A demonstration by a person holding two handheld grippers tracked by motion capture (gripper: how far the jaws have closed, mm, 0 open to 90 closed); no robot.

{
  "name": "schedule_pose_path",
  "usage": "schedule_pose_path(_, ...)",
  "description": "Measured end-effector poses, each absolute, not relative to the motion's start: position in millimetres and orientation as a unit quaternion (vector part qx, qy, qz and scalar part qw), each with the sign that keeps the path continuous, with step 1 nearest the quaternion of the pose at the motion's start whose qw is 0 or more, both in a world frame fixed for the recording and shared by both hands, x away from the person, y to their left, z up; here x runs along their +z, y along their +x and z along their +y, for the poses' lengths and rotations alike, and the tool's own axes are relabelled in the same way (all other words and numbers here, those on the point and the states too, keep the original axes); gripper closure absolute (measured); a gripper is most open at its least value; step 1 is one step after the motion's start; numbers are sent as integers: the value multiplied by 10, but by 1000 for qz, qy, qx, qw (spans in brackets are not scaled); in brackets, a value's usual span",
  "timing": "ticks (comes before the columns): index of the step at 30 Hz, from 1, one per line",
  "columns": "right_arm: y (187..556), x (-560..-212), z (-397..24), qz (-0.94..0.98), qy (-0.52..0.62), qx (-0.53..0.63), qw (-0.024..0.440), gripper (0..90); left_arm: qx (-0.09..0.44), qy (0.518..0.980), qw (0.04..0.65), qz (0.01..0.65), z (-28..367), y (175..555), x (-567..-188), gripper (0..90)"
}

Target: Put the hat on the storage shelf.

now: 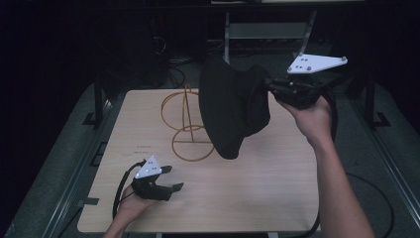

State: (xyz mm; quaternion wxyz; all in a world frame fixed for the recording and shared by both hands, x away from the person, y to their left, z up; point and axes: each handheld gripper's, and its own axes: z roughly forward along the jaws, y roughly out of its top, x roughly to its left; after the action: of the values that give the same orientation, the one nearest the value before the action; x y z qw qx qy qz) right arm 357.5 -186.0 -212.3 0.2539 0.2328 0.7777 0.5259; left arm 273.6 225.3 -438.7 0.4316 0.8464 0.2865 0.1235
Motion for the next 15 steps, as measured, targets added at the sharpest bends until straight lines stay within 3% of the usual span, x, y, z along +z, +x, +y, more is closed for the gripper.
schedule_pose_path(15, 3846, -1916, -1427, 786, 216, 528, 240, 897, 125, 845, 432, 290, 2294, 2743, -4402, 237)
